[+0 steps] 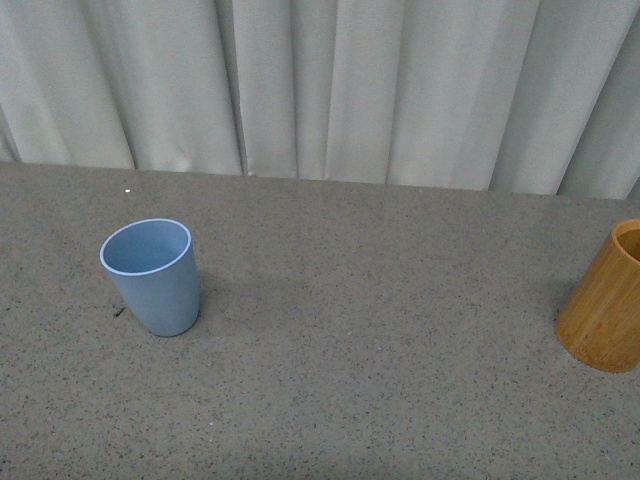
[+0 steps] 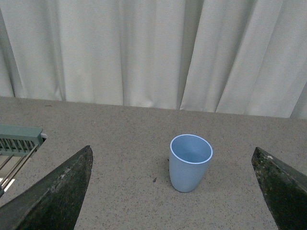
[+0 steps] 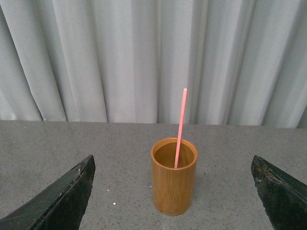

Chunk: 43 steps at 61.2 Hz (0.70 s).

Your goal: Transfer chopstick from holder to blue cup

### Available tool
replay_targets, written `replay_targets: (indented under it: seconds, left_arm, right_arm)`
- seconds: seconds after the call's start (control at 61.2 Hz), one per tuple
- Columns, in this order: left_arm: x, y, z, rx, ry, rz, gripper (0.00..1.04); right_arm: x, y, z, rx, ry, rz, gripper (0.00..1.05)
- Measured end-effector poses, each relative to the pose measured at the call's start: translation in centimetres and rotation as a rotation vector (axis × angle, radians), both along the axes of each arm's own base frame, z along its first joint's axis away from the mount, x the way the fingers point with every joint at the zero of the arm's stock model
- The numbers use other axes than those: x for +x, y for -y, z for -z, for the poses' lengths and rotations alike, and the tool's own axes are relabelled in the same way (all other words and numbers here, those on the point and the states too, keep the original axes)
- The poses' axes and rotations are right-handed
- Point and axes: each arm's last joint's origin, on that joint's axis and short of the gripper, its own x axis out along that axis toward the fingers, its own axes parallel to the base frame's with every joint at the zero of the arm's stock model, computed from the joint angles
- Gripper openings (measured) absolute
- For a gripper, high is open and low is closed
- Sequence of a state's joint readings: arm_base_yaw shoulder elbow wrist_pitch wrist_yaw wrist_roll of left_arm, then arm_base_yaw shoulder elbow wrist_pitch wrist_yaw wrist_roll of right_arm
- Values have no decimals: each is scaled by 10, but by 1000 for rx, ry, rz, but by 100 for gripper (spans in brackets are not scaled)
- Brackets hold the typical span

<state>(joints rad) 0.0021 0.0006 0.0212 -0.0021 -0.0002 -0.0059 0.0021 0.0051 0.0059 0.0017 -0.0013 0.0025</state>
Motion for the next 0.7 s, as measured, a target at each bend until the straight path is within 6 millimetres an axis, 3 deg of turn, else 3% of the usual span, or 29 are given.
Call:
replay_targets:
  seconds: [0.703]
  left_arm:
    - [0, 0, 0, 0, 0, 0, 98]
  right_arm:
    - [0, 0, 0, 0, 0, 0, 95]
